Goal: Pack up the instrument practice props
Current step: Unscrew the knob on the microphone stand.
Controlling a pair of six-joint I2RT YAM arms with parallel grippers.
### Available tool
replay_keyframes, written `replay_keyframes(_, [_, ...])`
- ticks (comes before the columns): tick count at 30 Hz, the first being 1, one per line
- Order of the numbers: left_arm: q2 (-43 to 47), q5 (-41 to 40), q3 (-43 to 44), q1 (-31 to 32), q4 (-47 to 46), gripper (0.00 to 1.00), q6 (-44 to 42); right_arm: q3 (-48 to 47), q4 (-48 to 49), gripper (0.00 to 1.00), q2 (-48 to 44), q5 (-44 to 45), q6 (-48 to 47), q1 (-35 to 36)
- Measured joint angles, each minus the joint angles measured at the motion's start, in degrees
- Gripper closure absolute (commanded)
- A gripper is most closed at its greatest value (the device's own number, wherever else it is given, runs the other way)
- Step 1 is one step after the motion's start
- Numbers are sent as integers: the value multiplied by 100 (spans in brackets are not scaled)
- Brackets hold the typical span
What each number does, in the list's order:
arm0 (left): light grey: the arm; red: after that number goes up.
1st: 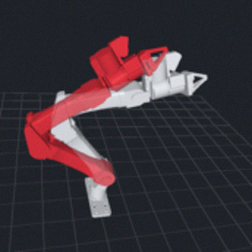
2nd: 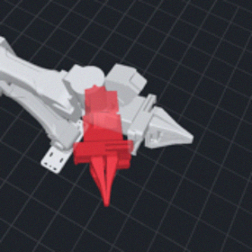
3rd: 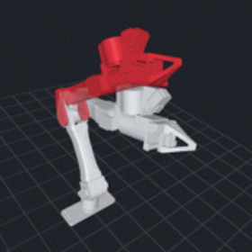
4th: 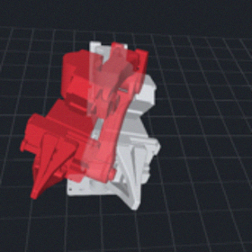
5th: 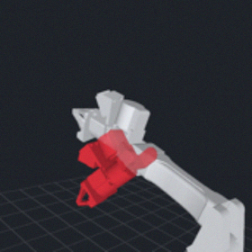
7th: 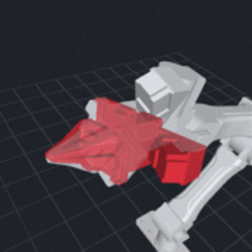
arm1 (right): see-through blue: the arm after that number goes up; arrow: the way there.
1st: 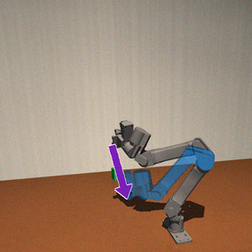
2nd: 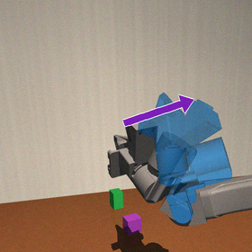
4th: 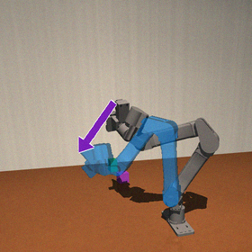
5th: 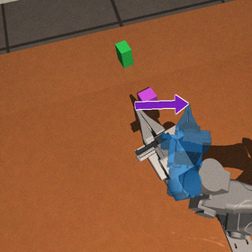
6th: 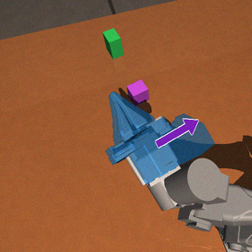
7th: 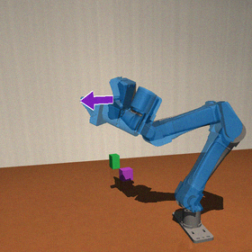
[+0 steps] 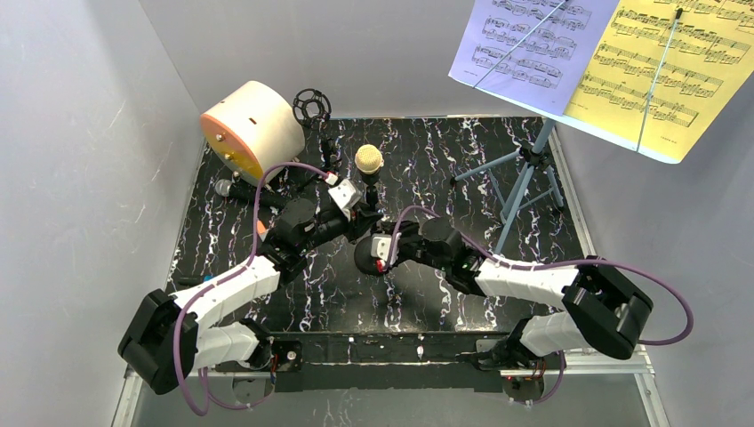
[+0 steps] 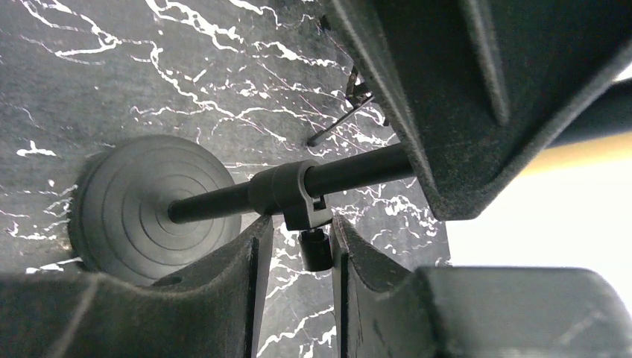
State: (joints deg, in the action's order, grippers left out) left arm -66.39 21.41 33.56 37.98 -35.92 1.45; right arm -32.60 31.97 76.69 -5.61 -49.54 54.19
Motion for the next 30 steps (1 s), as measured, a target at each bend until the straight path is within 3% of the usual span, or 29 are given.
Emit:
replay_keyframes(9, [35,4,26,2,109,100,-44,-105,-332,61,13,636,-446,188])
replay_keyframes(12, [39,7,26,2,122,100,-46,-131,-378,73,13,721,-511,208])
replay_keyframes(16, [42,4,28,4,127,100,-59,-179,-411,99,0,758,-533,208])
replay_keyframes(25, [46,-70,79,13,232,100,-68,-162,-372,99,28,1165,-890,411])
replay_keyframes(30, [46,-208,146,13,380,100,-24,337,1209,99,509,2092,-1897,813])
